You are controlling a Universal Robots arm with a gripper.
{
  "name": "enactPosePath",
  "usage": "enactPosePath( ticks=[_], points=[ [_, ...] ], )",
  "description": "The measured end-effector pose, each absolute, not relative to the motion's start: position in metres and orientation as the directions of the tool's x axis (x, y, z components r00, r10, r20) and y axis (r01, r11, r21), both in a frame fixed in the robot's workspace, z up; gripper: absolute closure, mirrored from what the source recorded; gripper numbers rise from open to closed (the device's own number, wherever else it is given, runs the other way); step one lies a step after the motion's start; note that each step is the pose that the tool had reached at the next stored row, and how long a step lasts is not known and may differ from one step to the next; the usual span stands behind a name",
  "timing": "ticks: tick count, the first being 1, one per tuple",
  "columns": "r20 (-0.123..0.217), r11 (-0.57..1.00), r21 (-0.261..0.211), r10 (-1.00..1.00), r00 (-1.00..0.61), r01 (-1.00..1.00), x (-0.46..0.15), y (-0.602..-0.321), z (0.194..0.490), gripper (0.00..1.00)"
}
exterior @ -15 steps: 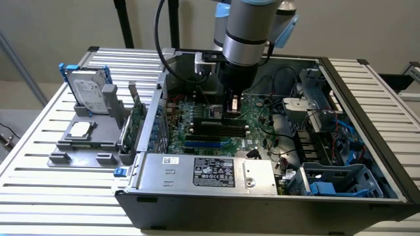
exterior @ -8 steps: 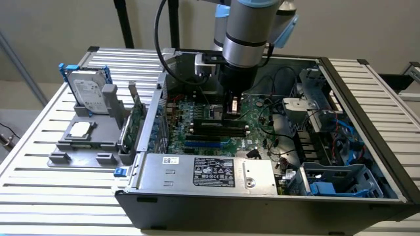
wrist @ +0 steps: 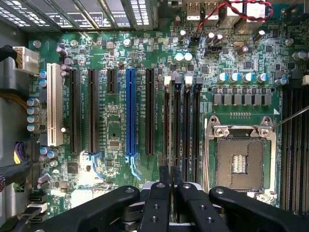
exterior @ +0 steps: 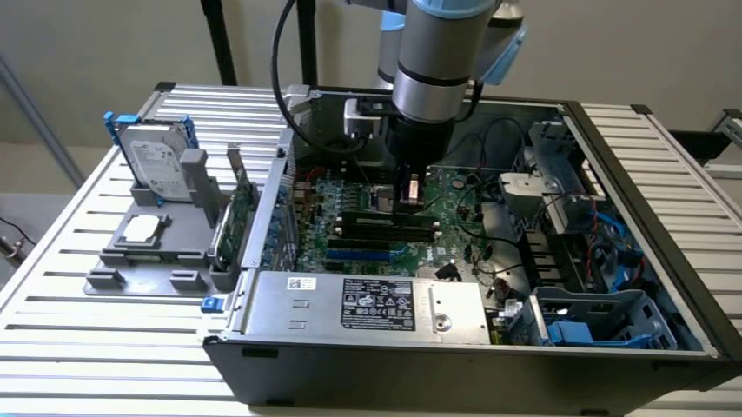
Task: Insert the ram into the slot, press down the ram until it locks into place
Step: 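Insert the ram into the slot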
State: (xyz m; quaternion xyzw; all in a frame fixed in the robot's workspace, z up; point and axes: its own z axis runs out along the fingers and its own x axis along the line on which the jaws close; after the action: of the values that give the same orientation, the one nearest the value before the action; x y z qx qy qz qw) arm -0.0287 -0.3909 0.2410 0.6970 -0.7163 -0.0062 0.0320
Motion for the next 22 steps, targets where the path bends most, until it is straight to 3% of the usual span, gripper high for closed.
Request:
enactPosePath(
  ticks=[22],
  points=[
    [0.051, 0.035, 0.038, -0.998, -0.033, -0.999, -0.0294, -0.3906, 0.2334, 0.87]
  ],
)
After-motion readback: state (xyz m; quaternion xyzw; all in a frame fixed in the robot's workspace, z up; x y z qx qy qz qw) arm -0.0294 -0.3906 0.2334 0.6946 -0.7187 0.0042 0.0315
